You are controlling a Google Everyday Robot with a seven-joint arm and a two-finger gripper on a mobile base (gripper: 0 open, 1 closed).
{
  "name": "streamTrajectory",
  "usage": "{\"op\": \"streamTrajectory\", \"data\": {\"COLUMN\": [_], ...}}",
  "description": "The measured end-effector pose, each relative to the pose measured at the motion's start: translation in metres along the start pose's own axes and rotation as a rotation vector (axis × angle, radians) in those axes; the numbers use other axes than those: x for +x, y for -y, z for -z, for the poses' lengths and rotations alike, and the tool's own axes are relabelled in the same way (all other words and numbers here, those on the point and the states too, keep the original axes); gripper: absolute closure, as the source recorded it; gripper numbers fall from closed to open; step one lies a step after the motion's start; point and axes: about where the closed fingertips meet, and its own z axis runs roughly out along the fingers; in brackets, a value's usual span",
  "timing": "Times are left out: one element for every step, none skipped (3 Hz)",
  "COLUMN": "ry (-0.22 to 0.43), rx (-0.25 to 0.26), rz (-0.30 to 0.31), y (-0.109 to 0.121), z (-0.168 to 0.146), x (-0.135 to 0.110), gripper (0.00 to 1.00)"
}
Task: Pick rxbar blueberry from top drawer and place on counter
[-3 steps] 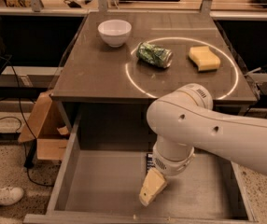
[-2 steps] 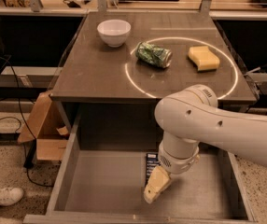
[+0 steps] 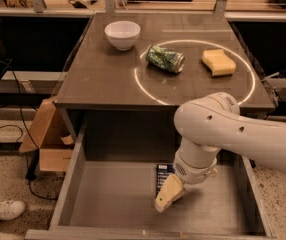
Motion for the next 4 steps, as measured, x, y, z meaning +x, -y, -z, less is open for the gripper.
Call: {"op": "streamTrajectory", "data": {"ry": [-0.004,0.007,-0.002,-0.045], "rx": [-0.055,-0.051,-0.059,-0.096], "rz": [-0.053,-0.072,-0.076,-0.064], "y": [0.004,0.003,-0.001,-0.008], "z": [0.007,0.004,0.001,0.012], "x": [0.015,0.004,-0.004,0.005], "gripper": [0.00,0.00,0.00,0.00]}}
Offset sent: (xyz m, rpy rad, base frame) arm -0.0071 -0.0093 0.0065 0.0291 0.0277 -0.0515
